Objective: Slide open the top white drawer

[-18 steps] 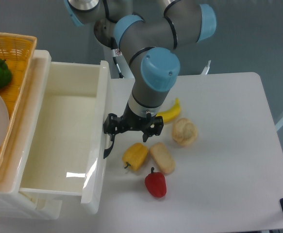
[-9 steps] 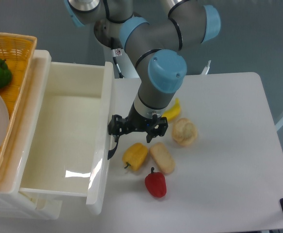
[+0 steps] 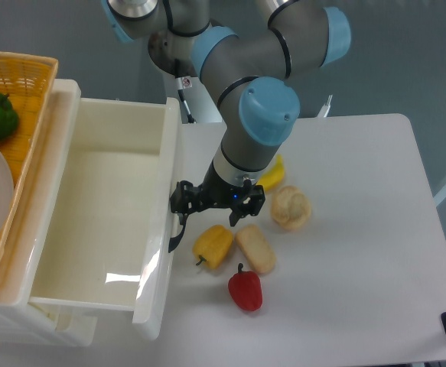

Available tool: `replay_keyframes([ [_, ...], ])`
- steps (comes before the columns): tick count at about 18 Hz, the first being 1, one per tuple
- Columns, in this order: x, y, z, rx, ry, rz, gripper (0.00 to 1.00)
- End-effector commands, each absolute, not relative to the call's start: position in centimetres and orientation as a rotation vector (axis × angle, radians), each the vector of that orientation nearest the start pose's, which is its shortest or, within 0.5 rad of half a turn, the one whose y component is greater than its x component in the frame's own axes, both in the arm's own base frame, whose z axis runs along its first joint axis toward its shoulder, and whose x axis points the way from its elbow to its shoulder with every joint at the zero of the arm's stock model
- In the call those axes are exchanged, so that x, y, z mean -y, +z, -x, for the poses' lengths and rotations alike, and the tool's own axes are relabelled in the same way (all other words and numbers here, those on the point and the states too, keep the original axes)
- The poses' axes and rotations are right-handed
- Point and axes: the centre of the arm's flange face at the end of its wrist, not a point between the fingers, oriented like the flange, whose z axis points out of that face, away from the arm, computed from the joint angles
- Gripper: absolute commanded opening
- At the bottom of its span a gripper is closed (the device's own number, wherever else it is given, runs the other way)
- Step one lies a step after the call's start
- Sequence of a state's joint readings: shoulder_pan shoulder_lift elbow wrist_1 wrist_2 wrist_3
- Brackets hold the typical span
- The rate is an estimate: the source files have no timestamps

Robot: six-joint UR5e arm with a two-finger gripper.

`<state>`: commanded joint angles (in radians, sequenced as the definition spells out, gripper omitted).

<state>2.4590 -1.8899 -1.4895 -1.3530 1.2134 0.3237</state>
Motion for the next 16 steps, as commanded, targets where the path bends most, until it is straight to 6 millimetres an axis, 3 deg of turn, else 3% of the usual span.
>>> replay_keyframes([
  [16, -50.66, 37.36, 37.42, 0.853, -0.512, 2.771, 1.0],
])
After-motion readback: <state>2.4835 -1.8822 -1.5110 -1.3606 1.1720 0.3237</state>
